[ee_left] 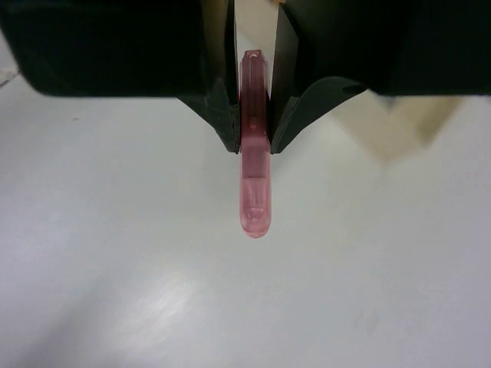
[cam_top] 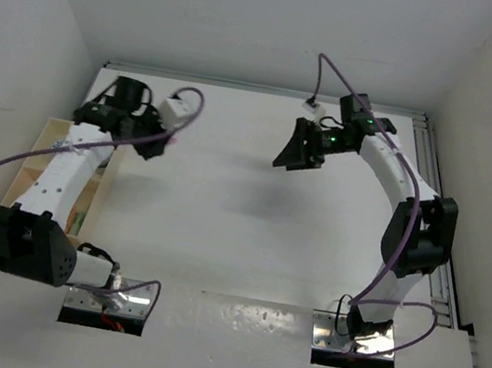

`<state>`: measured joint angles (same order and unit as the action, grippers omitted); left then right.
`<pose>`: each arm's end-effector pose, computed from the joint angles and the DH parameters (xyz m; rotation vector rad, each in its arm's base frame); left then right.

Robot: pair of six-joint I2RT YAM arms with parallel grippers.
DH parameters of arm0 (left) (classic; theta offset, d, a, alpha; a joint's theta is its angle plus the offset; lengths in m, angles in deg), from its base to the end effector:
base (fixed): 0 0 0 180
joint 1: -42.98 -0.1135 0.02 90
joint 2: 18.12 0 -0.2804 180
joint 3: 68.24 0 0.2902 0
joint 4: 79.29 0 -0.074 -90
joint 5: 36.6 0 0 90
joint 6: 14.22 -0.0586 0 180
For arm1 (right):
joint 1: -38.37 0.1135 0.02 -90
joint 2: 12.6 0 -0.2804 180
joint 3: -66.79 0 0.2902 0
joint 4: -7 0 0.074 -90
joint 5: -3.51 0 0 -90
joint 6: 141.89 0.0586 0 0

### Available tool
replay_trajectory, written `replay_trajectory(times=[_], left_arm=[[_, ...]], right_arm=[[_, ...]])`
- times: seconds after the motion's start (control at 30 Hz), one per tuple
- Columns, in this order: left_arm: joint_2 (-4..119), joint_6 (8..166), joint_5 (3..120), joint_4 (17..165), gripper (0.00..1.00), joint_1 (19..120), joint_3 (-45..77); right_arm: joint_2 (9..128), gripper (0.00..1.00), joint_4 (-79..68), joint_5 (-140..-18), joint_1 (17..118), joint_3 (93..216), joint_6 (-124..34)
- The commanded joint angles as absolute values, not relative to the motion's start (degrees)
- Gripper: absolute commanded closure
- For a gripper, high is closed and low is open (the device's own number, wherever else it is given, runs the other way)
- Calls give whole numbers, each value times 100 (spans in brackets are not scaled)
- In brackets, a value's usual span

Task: Sort the stationery into containers
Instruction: Pick up the pen from the center of the board, then place the pen in the storage box.

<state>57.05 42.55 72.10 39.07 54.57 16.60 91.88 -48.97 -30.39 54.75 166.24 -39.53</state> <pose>0.3039 -0.0815 0.3313 1.0507 2.1873 -0.2351 0.3997 0.1682 0.2662 -0.4361 2.5104 1.4649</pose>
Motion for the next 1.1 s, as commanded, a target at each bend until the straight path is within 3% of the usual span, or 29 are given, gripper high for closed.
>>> replay_trajectory(times=[0.0,0.23,0.5,0.73,1.07], left_arm=[[5738,5056,7107,3183,100,3977,1796],[5597,4652,6772,2735,100,1654,1234],[5368,3914,6790,2778,98,442,259],[5517,3448,6816,2998,94,-9,12],[5772,3157,7106,3034,51,245,223]], right_arm=[[8786,17,-5204,-3348,5033,16530,-4581],[8619,13,-5688,-3946,4628,16169,-5488],[8653,11,-5697,-4201,4557,16169,-5593],[8724,11,-5706,-4263,4557,16204,-5672],[8628,10,-5679,-4535,4566,15941,-5795]])
